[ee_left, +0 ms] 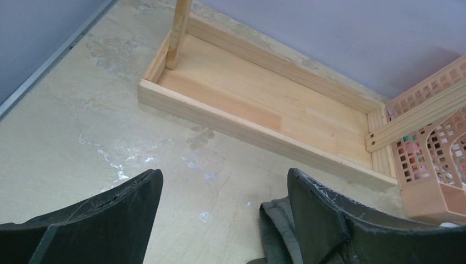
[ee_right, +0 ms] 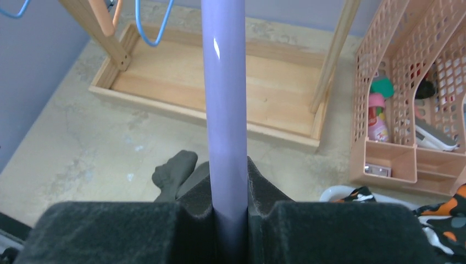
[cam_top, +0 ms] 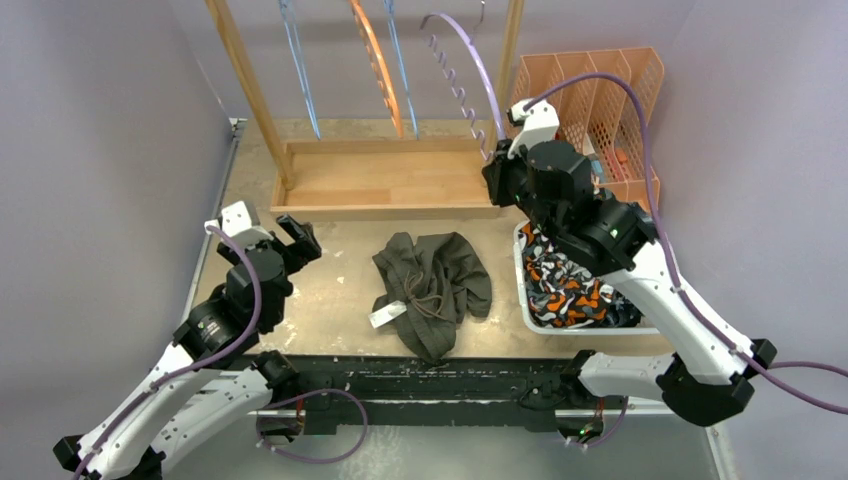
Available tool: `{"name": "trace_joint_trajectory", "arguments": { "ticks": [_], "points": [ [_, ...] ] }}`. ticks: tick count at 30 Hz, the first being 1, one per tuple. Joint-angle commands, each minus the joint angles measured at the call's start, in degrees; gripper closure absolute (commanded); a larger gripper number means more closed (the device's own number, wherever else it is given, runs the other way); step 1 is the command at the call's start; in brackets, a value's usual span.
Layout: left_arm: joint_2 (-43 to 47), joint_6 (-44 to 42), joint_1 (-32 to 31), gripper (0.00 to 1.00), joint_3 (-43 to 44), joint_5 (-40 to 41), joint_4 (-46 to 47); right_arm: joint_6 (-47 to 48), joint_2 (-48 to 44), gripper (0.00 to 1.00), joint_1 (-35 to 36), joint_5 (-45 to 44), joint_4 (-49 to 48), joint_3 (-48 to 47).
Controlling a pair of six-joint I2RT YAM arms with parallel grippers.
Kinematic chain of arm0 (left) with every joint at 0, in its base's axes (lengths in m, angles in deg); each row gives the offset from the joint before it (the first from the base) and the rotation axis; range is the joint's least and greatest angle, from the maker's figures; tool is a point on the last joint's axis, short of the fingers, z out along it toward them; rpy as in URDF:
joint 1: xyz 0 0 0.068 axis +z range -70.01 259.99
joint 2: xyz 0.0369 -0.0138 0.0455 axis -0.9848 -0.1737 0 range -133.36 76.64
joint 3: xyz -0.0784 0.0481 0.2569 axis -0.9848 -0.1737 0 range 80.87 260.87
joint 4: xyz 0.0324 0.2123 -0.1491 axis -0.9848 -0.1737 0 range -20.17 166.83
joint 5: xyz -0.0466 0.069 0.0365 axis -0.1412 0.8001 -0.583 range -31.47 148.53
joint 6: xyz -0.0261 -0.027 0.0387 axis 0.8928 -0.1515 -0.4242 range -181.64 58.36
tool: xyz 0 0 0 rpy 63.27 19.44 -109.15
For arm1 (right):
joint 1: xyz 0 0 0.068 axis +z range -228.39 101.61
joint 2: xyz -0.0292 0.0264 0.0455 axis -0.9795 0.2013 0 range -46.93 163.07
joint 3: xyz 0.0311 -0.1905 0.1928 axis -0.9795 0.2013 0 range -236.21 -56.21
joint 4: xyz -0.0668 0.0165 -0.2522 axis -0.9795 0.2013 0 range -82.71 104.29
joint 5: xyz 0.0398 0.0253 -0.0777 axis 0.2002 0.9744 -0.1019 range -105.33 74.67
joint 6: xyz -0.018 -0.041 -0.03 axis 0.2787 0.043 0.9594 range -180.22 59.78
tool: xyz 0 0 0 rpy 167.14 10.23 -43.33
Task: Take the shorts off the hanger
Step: Place the hanger on the clothes rod.
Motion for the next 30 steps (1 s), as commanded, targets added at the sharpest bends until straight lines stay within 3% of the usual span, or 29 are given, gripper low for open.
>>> {"name": "trace_joint_trajectory", "arguments": {
  "ticks": [1, 6, 11, 16, 21, 30],
  "points": [
    [3.1, -3.4, 0.1, 0.17, -1.8, 0.8, 1.6, 3.2, 4.4, 1.0, -0.9, -0.6, -0.4, -7.6],
    [3.7, -6.6, 0.1, 0.17, -3.1, -1.2, -0.1, 3.9, 11.1, 1.0, -2.3, 6.7, 6.5, -19.0],
    [3.5, -6.2, 0.1, 0.17, -4.5, -0.6, 0.3, 2.4, 16.0, 1.0, -3.1, 5.8, 10.4, -28.5],
    [4.2, -4.9, 0.1, 0.14, -4.4, 1.8, -1.2, 1.9, 17.6, 1.0, -3.7, 1.3, 9.6, -32.2],
    [7.3, -4.0, 0.1, 0.14, -4.6, 5.6, -2.1, 2.9, 15.8, 1.0, -4.0, 1.1, 2.9, -30.5],
    [7.0, -3.6, 0.2, 0.13, -4.6, 5.9, -2.4, 2.7, 23.1, 1.0, -5.8, 8.1, 12.8, -37.8]
  ]
}}
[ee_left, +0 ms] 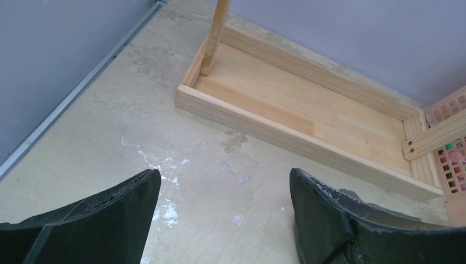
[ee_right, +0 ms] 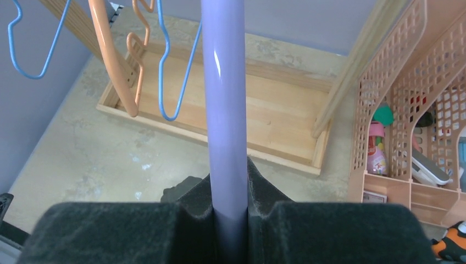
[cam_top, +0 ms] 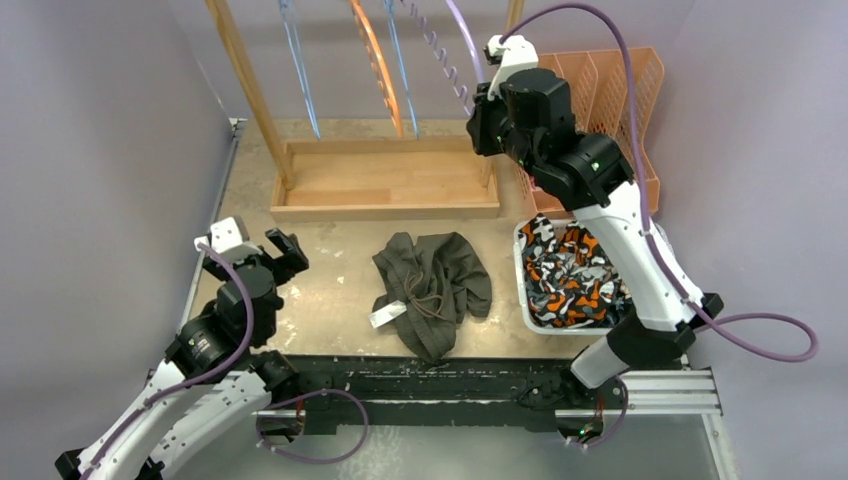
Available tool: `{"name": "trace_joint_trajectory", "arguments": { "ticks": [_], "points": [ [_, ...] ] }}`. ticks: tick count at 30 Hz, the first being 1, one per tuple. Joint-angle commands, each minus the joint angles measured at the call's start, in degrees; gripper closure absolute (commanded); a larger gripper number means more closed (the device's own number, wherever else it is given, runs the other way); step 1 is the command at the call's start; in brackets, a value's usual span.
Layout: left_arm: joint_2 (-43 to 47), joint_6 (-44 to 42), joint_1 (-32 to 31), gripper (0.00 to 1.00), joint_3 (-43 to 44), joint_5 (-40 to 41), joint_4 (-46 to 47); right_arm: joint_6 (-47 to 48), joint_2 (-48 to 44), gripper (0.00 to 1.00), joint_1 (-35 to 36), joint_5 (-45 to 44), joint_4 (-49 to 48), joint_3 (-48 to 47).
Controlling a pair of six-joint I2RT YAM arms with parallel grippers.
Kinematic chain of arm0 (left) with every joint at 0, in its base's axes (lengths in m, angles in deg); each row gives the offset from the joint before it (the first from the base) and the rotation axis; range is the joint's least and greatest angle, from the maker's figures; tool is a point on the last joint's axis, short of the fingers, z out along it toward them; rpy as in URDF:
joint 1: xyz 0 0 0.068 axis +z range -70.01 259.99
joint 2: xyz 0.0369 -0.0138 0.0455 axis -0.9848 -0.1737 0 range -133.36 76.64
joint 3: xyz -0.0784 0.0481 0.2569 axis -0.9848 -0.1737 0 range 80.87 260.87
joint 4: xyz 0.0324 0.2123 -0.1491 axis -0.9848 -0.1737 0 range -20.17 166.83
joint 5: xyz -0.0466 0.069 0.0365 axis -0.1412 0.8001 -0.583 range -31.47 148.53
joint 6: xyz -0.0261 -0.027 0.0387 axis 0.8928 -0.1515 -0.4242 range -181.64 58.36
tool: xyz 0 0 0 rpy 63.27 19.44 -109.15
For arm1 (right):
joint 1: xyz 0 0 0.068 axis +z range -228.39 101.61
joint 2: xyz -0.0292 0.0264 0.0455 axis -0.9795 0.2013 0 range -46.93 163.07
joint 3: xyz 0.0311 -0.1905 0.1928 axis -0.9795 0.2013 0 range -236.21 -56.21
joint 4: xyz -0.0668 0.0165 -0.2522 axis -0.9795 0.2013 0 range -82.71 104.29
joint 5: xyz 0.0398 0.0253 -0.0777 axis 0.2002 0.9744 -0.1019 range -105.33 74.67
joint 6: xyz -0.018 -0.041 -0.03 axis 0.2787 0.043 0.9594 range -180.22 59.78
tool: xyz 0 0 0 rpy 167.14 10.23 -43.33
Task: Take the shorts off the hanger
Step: Place the hanger on the clothes rod.
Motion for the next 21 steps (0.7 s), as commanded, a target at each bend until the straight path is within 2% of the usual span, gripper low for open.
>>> {"name": "trace_joint_trajectory", "arguments": {
  "ticks": [1, 6, 21],
  "points": [
    [-1.4, 0.6, 0.1, 0.13, 0.4, 1.1, 0.1, 0.5, 3.5, 1.0, -1.2, 3.3, 1.1, -7.7],
    [-2.3, 0.6, 0.1, 0.13, 0.5, 0.7, 0.0, 0.9, 8.1, 1.0, -3.3, 3.9, 3.9, -14.7],
    [-2.1, 0.8, 0.1, 0.13, 0.4, 2.7, -0.4, 1.3, 11.9, 1.0, -8.3, 10.3, 3.1, -15.1]
  ]
}}
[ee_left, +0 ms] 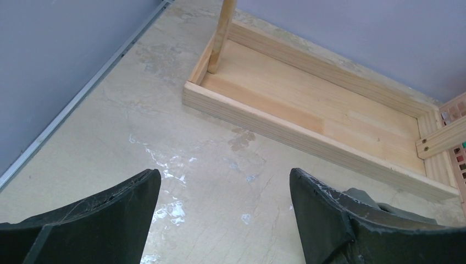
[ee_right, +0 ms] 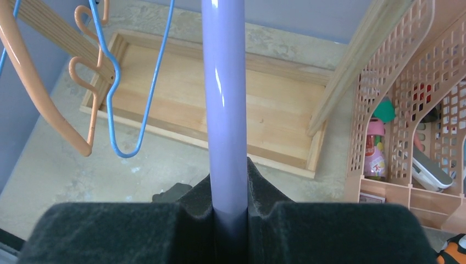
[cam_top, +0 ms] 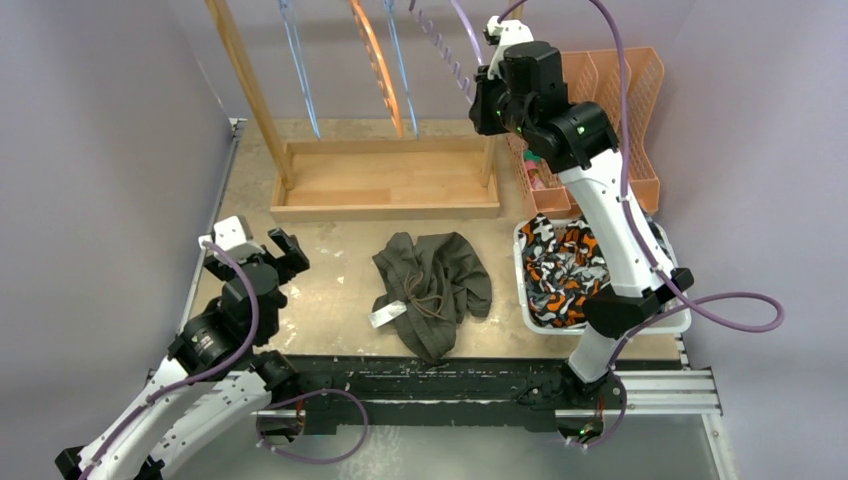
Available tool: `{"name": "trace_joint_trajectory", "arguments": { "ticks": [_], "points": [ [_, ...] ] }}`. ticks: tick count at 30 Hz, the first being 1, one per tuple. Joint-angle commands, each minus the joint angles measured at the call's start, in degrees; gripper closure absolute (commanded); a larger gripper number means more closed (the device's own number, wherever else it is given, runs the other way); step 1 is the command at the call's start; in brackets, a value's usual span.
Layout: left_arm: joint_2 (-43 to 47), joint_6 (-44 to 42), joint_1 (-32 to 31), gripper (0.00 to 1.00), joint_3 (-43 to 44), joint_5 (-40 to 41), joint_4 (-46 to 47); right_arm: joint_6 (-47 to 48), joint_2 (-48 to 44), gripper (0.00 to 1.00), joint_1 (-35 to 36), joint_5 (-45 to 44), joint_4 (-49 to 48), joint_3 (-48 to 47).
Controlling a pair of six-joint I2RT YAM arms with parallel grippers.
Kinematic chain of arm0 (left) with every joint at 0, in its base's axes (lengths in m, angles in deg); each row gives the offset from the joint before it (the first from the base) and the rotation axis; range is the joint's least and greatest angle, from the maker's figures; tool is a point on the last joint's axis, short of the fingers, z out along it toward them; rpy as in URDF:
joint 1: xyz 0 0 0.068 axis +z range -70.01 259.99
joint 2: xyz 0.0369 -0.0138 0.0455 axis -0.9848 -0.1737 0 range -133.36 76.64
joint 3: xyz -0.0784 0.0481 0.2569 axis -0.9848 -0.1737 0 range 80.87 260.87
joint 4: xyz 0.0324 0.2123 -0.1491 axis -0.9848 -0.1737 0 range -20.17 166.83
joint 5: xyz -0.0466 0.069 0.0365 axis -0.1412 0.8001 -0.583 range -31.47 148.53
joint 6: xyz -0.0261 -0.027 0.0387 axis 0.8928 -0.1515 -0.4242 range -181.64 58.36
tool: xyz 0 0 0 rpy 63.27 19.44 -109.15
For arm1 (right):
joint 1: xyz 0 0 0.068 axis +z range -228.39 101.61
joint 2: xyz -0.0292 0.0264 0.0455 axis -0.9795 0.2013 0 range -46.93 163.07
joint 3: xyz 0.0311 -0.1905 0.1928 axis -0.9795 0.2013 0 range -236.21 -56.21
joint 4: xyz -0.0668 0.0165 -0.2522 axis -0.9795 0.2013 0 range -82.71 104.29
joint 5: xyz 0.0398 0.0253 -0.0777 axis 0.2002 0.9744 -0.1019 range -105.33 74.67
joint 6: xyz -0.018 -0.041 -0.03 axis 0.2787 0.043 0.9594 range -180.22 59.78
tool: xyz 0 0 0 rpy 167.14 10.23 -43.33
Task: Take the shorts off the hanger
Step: Place the hanger on the clothes rod, then pick up the shorts at the center of the board.
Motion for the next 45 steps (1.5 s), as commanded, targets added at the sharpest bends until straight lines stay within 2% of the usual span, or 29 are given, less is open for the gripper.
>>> {"name": "trace_joint_trajectory", "arguments": {
  "ticks": [1, 10, 12, 14, 17, 21, 23, 24, 26, 30, 33, 36, 41, 43, 45],
  "points": [
    [-1.2, 0.7, 0.1, 0.13, 0.3, 1.8, 0.5, 1.2, 1.2, 1.0, -0.8, 2.9, -1.8, -4.0],
    [-2.6, 0.8, 0.1, 0.13, 0.6, 2.0, 0.2, -0.5, -3.4, 1.0, -0.8, 5.0, -6.2, 8.7],
    [-2.8, 0.7, 0.2, 0.13, 0.5, 1.9, 0.3, -0.5, -4.7, 0.91, -0.8, 5.6, -7.2, 10.2],
    [-3.1, 0.6, 0.1, 0.13, 0.4, 1.7, 0.4, -0.6, -5.8, 0.73, -0.7, 5.7, -7.8, 11.3],
    [-4.0, 0.6, 0.2, 0.13, 0.6, 1.8, 0.1, -0.6, -8.3, 0.65, -0.8, 6.0, -9.0, 13.4],
    [-4.6, 0.7, 0.1, 0.13, 0.7, 1.7, 0.0, -0.8, -11.4, 0.61, -0.8, 6.3, -11.0, 16.9],
    [-4.8, 0.8, 0.1, 0.13, 0.7, 1.8, -0.3, -0.8, -12.9, 0.7, -0.7, 7.3, -12.0, 18.3],
    [-4.8, 1.0, 0.1, 0.13, 0.7, 1.8, -0.4, -0.9, -13.7, 0.69, -0.7, 7.5, -12.7, 19.2],
    [-4.9, 1.2, 0.1, 0.13, 0.7, 1.8, -0.4, -1.3, -15.2, 0.59, -0.8, 7.6, -13.6, 20.8],
    [-5.4, 1.2, 0.1, 0.13, 0.7, 1.6, -0.4, -2.3, -19.0, 0.58, -0.8, 8.3, -15.4, 25.9],
    [-5.8, 1.2, 0.1, 0.13, 0.8, 1.7, -0.5, -2.8, -22.9, 0.54, -0.8, 9.4, -18.0, 32.1],
    [-6.1, 1.3, 0.1, 0.16, 0.8, 1.5, -0.6, -1.6, -29.2, 0.47, -0.8, 7.7, -24.9, 43.0],
    [-6.4, 1.5, 0.1, 0.15, 0.9, 2.0, -0.9, -9.7, -40.5, 0.31, -0.8, 11.5, -34.3, 62.2],
    [-6.3, 1.6, 0.1, 0.15, 0.9, 1.9, -1.0, -13.3, -42.6, 0.22, -0.8, 11.0, -35.0, 67.1],
    [-6.3, 1.5, 0.2, 0.15, 0.8, 1.9, -1.0, -17.1, -43.5, 0.18, -0.8, 12.0, -35.2, 71.0]
  ]
}}
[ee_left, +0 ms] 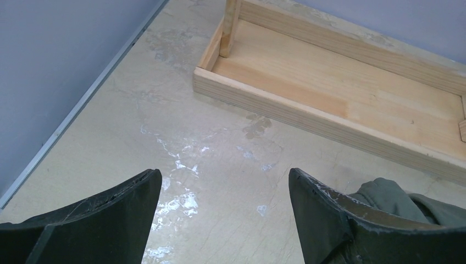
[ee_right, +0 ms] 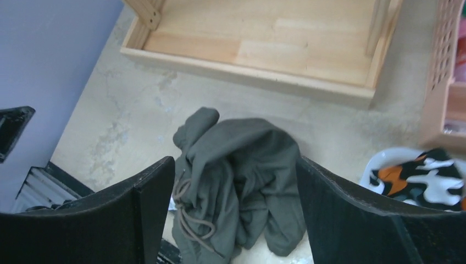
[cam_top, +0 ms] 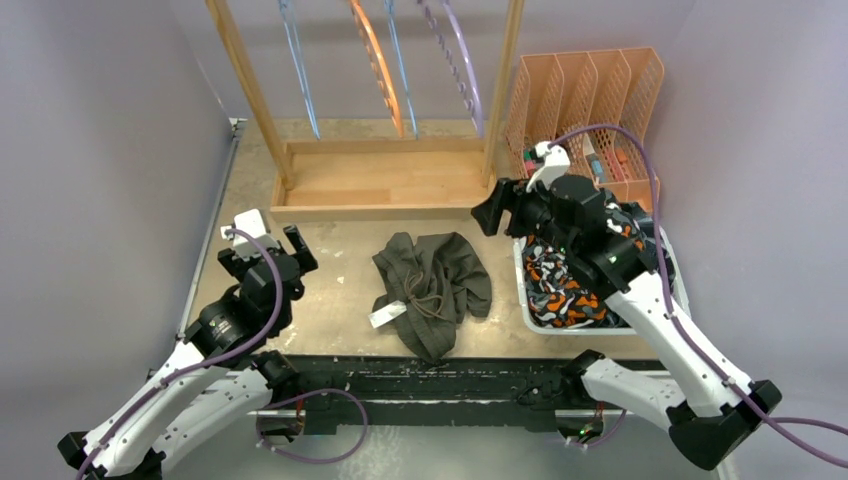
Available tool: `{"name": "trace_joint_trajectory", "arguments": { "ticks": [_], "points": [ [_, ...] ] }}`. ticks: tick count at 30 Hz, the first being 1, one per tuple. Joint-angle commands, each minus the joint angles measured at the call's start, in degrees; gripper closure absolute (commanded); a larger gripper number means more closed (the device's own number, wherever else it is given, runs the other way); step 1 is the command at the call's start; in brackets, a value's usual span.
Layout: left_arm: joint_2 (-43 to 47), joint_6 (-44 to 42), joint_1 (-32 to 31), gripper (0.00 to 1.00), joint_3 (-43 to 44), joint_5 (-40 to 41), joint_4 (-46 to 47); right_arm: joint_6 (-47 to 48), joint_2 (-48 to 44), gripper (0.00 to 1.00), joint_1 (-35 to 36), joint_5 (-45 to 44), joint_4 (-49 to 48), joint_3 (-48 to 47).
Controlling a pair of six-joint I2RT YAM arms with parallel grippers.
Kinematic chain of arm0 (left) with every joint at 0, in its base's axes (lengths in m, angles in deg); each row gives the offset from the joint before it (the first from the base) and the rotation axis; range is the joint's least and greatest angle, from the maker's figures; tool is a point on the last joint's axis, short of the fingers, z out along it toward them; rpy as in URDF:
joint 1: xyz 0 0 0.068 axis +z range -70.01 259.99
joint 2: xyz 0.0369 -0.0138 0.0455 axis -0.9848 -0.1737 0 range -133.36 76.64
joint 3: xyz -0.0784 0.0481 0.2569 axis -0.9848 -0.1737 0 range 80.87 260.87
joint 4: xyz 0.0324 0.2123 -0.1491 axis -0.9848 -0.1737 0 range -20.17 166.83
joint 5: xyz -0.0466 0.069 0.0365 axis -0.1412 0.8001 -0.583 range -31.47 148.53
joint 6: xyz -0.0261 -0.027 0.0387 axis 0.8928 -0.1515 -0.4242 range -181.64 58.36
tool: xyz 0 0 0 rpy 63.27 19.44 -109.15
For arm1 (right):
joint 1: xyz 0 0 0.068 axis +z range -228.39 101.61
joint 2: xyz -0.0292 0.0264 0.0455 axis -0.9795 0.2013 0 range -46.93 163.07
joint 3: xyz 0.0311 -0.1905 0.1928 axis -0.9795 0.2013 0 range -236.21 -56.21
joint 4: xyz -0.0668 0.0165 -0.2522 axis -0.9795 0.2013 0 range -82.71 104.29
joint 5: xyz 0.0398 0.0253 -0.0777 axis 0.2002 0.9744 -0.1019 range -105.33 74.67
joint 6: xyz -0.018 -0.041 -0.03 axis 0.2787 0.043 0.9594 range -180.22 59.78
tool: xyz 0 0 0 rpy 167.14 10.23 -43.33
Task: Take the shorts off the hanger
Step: Pick up the shorts at the center of the board.
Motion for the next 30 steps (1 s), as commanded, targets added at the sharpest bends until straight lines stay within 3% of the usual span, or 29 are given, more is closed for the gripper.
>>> {"name": "trace_joint_trajectory", "arguments": {
  "ticks": [1, 7, 8, 14, 22, 25, 30],
  "points": [
    [-0.2, 1.0, 0.2, 0.15, 0.9, 1.3, 0.6, -9.8, -2.1, 0.17, -0.1, 3.2, -7.1, 7.4],
    [-0.2, 1.7, 0.1, 0.15, 1.0, 1.8, -0.2, -15.6, 2.2, 0.16, 0.2, 10.4, -8.3, 14.5],
    [-0.1, 1.8, 0.1, 0.15, 1.1, 1.9, -0.2, -15.8, 3.4, 0.03, 0.8, 10.2, -8.5, 14.8],
    [0.2, 2.0, 0.1, 0.14, 1.0, 1.9, -0.3, -18.5, 12.5, 0.01, 13.8, -6.9, -4.0, 8.0],
    [0.3, 2.1, 0.1, 0.14, 1.1, 2.1, -0.4, -27.2, 19.8, 0.0, 20.3, -20.7, 1.0, 4.6],
    [0.1, 1.8, 0.1, 0.14, 1.0, 2.2, -0.3, -24.8, 20.9, 0.0, 20.3, -15.6, -6.0, 7.2],
    [-0.2, 1.6, 0.1, 0.14, 1.0, 2.3, -0.1, -24.0, 29.5, 0.01, 20.4, -9.3, -8.6, 5.1]
  ]
}}
